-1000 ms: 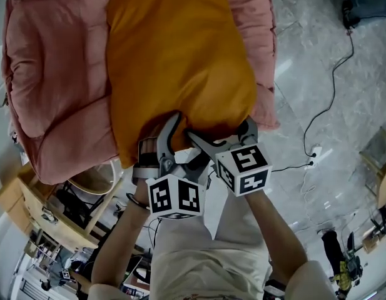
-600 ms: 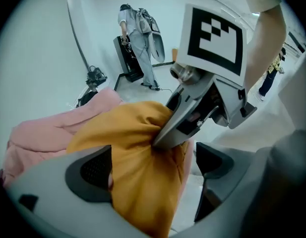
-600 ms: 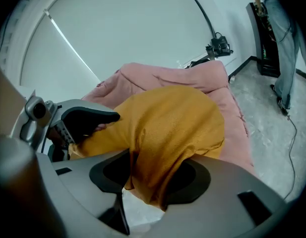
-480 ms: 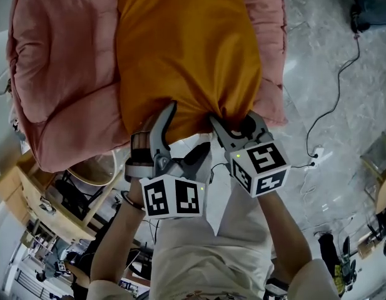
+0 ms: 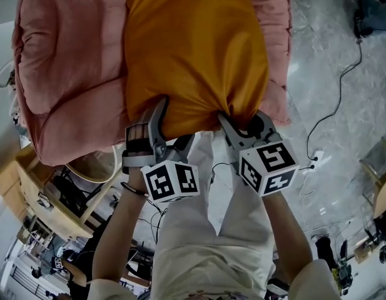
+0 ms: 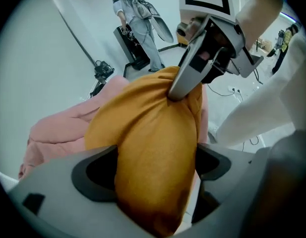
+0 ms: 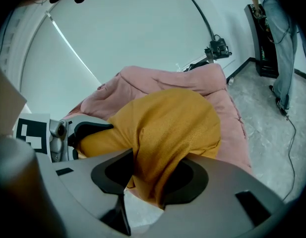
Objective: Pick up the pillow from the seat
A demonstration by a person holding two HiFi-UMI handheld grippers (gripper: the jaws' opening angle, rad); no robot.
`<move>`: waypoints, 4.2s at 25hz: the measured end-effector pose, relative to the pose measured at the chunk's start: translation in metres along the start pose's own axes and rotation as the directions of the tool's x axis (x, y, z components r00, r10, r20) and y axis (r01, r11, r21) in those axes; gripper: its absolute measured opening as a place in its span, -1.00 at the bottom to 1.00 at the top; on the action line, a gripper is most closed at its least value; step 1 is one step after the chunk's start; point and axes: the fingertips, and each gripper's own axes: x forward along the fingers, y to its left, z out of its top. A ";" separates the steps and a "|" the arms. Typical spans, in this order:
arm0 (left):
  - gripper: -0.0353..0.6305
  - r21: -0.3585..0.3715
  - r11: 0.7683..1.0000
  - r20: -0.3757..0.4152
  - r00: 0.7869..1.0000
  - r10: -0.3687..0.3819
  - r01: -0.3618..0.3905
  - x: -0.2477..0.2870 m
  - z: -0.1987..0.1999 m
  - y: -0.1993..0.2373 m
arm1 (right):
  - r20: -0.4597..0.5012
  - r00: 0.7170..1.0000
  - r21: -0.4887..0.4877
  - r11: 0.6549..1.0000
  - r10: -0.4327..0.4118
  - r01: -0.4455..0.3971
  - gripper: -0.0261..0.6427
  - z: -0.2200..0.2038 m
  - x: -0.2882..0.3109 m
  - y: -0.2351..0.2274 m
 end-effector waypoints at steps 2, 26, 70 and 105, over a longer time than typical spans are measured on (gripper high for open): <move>0.46 -0.003 1.000 0.012 1.000 -0.004 0.004 0.002 0.000 0.001 | 0.004 1.000 0.004 1.000 0.002 -0.002 -0.34 0.001 -0.001 -0.001; -0.17 -0.518 0.854 0.196 0.979 0.064 0.048 -0.046 0.056 0.040 | 0.171 0.982 -0.058 0.994 -0.081 0.092 -0.49 0.059 -0.068 0.012; -0.19 -0.659 0.747 0.410 0.874 0.260 0.087 -0.284 0.123 0.086 | 0.447 0.887 -0.325 0.902 -0.117 0.283 -0.65 0.171 -0.261 0.174; -0.22 -0.706 0.708 0.477 0.738 0.478 -0.002 -0.447 0.129 0.058 | 0.613 0.789 -0.473 0.821 0.045 0.321 -0.65 0.174 -0.387 0.292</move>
